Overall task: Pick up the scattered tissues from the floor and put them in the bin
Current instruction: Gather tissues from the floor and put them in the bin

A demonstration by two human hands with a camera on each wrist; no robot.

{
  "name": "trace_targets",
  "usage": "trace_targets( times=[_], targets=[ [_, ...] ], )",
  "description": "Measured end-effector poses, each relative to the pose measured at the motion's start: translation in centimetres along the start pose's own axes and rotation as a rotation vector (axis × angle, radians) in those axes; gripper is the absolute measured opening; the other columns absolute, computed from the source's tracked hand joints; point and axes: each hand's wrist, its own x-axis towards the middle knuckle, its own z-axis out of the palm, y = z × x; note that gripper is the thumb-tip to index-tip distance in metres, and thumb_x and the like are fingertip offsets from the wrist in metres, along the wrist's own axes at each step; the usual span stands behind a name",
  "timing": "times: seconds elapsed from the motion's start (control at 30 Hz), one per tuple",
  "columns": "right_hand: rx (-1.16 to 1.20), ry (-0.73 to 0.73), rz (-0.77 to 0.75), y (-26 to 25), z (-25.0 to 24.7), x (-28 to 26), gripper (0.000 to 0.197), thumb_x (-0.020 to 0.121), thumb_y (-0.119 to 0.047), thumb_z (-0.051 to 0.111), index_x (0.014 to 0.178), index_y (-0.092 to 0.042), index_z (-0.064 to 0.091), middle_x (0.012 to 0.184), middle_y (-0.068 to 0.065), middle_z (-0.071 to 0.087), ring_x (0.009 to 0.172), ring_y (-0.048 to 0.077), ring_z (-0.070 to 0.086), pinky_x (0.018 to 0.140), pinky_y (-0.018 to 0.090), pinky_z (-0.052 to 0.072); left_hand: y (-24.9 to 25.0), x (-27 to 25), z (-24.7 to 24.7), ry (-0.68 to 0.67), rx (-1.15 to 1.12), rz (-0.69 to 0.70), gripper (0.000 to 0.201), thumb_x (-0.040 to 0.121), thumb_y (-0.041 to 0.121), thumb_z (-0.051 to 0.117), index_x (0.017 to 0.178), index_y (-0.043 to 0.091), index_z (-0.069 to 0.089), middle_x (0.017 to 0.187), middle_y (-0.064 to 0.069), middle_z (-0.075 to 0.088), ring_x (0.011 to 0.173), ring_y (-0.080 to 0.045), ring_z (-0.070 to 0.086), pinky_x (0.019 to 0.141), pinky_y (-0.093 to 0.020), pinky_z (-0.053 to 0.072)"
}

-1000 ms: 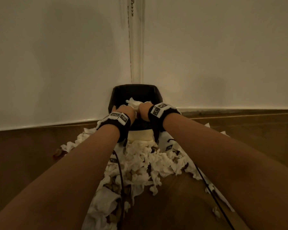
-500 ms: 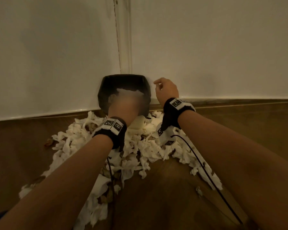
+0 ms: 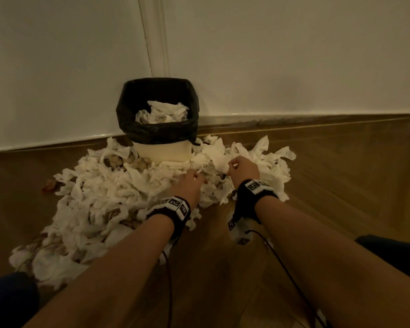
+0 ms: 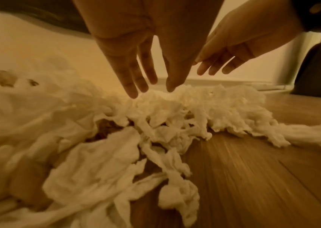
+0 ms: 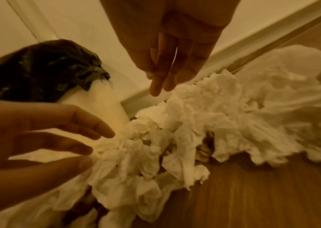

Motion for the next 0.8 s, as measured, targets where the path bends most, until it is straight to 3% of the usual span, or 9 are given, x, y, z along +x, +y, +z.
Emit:
trace_targets(
  times=[0.07, 0.17, 0.27, 0.4, 0.47, 0.57, 0.67, 0.8],
  targets=[
    [-0.016, 0.002, 0.028, 1.1, 0.4, -0.3, 0.019, 0.093, -0.021, 0.048, 0.102, -0.015, 0.063, 0.102, 0.010, 0.067, 0.095, 0.027, 0.061, 0.073, 0.028, 0.043, 0.7, 0.3, 0.9, 0.001, 0.053, -0.005, 0.045, 0.088, 0.007, 0.050, 0.127, 0.030, 0.044, 0.142, -0.008, 0.025, 0.125, -0.031, 0.033, 0.094, -0.040, 0.044],
    [-0.032, 0.017, 0.066, 2.6, 0.7, -0.6, 0.021, 0.092, -0.018, 0.047, 0.104, -0.016, 0.064, 0.109, 0.009, 0.063, 0.098, 0.026, 0.060, 0.075, 0.029, 0.043, 1.1, 1.0, 2.1, -0.044, 0.086, -0.036, 0.049, 0.091, 0.016, 0.050, 0.131, 0.042, 0.038, 0.148, -0.009, 0.014, 0.134, -0.037, 0.020, 0.104, -0.048, 0.036],
    [-0.049, 0.037, 0.071, 3.7, 1.0, -0.9, 0.020, 0.092, -0.018, 0.047, 0.104, -0.017, 0.063, 0.114, 0.007, 0.058, 0.100, 0.024, 0.058, 0.079, 0.030, 0.044, 0.7, 1.8, 3.0, -0.095, 0.132, -0.033, 0.050, 0.092, 0.029, 0.051, 0.134, 0.049, 0.033, 0.149, -0.008, 0.012, 0.130, -0.040, 0.025, 0.105, -0.050, 0.034],
    [-0.102, 0.031, 0.028, 4.2, 1.4, -1.3, 0.020, 0.093, -0.019, 0.047, 0.107, -0.015, 0.061, 0.115, 0.006, 0.054, 0.100, 0.024, 0.056, 0.078, 0.030, 0.043, 0.5, 2.8, 3.4, -0.106, -0.023, -0.139, 0.046, 0.092, 0.035, 0.046, 0.136, 0.032, 0.035, 0.145, -0.014, 0.025, 0.125, -0.038, 0.035, 0.094, -0.043, 0.039],
    [-0.140, -0.001, -0.020, 4.2, 1.7, -1.4, 0.021, 0.094, -0.018, 0.046, 0.108, -0.014, 0.060, 0.115, 0.007, 0.052, 0.103, 0.025, 0.054, 0.083, 0.034, 0.046, 0.4, 3.4, 3.4, -0.039, -0.164, -0.202, 0.038, 0.089, 0.034, 0.045, 0.125, 0.025, 0.040, 0.131, -0.012, 0.041, 0.113, -0.034, 0.046, 0.088, -0.039, 0.040],
    [-0.214, -0.048, -0.094, 4.0, 2.5, -1.9, 0.022, 0.095, -0.020, 0.046, 0.113, -0.014, 0.058, 0.119, 0.007, 0.048, 0.110, 0.026, 0.049, 0.089, 0.039, 0.048, 0.3, 3.6, 2.5, -0.028, -0.313, -0.261, 0.021, 0.086, 0.021, 0.049, 0.107, 0.018, 0.051, 0.119, -0.010, 0.052, 0.103, -0.030, 0.051, 0.091, -0.042, 0.045],
    [-0.361, -0.096, -0.148, 3.9, 3.6, -2.3, 0.029, 0.093, -0.017, 0.049, 0.122, -0.016, 0.051, 0.127, 0.008, 0.041, 0.117, 0.028, 0.040, 0.091, 0.039, 0.047, 0.1, 3.6, 1.9, -0.053, -0.268, -0.173, 0.024, 0.089, 0.005, 0.049, 0.107, 0.012, 0.062, 0.127, -0.012, 0.050, 0.113, -0.029, 0.050, 0.096, -0.035, 0.042],
    [-0.456, -0.170, -0.154, 3.7, 4.9, -2.7, 0.038, 0.091, -0.022, 0.053, 0.128, -0.027, 0.043, 0.138, 0.009, 0.028, 0.122, 0.038, 0.033, 0.088, 0.043, 0.046, -0.6, 2.8, 1.7, 0.153, -0.325, -0.148, 0.036, 0.093, 0.001, 0.038, 0.120, 0.011, 0.060, 0.119, -0.019, 0.054, 0.108, -0.033, 0.052, 0.089, -0.032, 0.038]
  ],
)
